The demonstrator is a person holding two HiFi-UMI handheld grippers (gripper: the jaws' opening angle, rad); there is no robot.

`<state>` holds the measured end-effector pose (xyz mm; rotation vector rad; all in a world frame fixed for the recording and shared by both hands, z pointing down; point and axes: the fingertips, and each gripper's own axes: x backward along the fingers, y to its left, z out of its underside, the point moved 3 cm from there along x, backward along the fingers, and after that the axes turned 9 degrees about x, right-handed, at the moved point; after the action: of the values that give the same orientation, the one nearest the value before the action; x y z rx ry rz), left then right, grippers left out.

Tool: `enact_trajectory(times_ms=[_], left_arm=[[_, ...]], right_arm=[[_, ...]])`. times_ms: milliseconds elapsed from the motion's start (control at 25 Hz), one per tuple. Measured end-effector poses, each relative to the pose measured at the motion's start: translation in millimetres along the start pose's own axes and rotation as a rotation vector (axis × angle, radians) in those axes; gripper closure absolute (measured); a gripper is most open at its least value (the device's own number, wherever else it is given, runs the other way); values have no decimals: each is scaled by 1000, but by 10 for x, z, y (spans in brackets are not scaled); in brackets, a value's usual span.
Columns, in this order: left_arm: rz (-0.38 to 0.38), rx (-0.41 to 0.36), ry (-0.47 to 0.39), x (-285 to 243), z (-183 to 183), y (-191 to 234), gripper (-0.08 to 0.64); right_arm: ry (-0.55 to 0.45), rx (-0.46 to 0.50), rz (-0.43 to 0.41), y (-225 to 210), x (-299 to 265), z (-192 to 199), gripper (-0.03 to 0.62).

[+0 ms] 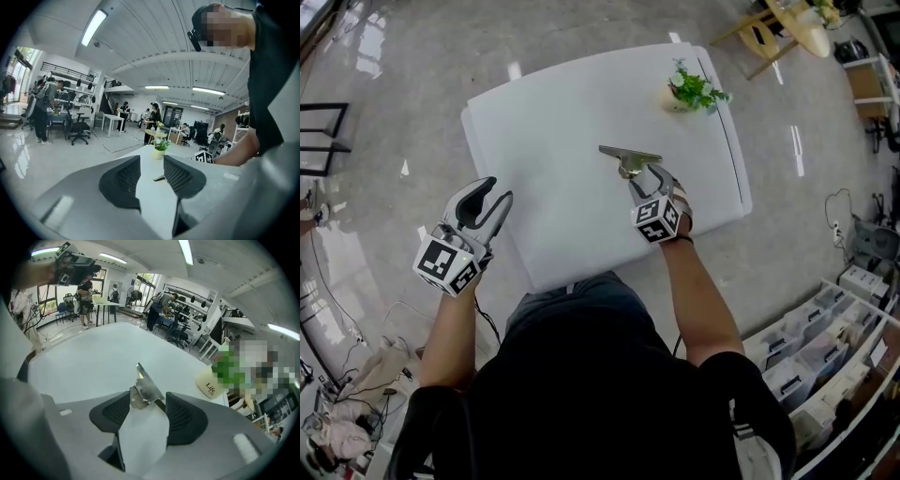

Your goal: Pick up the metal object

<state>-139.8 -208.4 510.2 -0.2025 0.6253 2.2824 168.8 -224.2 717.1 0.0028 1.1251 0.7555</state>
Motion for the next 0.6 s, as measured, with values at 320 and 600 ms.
enact_trajectory(times_ms=[320,600], left_arm=[[-8,22,6,-63,103,63,410],[-9,46,12,-132,114,65,410]], right_arm=[[21,61,-20,6,-189,21,327],[47,156,-26,31,-322,-18,327]])
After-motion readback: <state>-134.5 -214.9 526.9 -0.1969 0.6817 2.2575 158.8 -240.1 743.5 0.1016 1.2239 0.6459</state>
